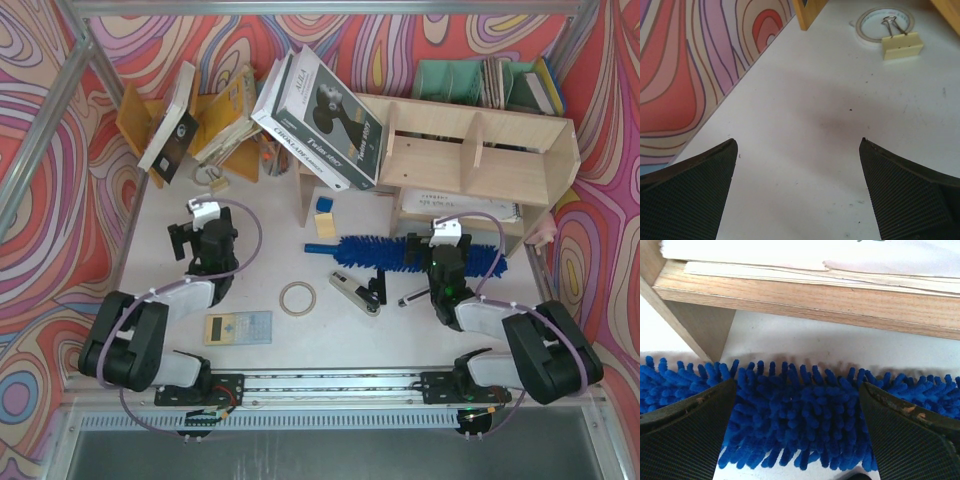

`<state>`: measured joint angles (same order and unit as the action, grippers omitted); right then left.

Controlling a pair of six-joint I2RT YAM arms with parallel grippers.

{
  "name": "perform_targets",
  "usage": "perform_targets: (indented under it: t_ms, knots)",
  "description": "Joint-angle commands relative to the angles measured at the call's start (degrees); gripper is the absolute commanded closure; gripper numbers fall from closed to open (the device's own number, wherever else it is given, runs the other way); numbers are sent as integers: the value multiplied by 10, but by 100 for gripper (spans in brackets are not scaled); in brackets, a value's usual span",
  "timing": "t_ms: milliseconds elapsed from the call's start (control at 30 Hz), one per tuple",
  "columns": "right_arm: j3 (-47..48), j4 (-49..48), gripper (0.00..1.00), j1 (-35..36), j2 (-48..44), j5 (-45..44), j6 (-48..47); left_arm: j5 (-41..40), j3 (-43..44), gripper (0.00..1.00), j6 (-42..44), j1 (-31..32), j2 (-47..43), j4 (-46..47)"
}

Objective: Dust the bookshelf with a duster

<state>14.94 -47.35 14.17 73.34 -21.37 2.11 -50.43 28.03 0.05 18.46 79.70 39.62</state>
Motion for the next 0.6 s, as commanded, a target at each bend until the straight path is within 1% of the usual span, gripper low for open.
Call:
perform_targets:
  t_ms: [0,100,200,233,300,333,400,433,500,567]
  knots:
    - [-8,-105,1,-24,34,31,-16,50,-21,2,0,-8,-30,18]
    - [-7,-135,1,-36,65,46,-23,53,-39,2,-5,-9,-55,10]
    - [-2,-158,1,-40,86,64,-37,52,-53,2,-12,-13,-52,0]
    - [1,-164,1,-42,95,67,-40,56,-64,2,-16,-17,-43,15]
    - [4,-179,1,-46,111,73,-46,74,-90,2,-16,-29,-18,89]
    - [7,-181,1,-49,115,84,-46,74,-92,2,-5,-30,-8,103]
    - [12,-190,1,-54,126,97,-54,100,-91,2,2,-42,-6,103]
    - [13,-195,1,-57,130,104,-57,112,-97,2,9,-47,-1,126]
    - [14,-205,1,-63,137,121,-64,136,-115,2,16,-56,23,178]
    - [8,-237,1,-72,155,134,-68,170,-134,2,21,-68,64,271]
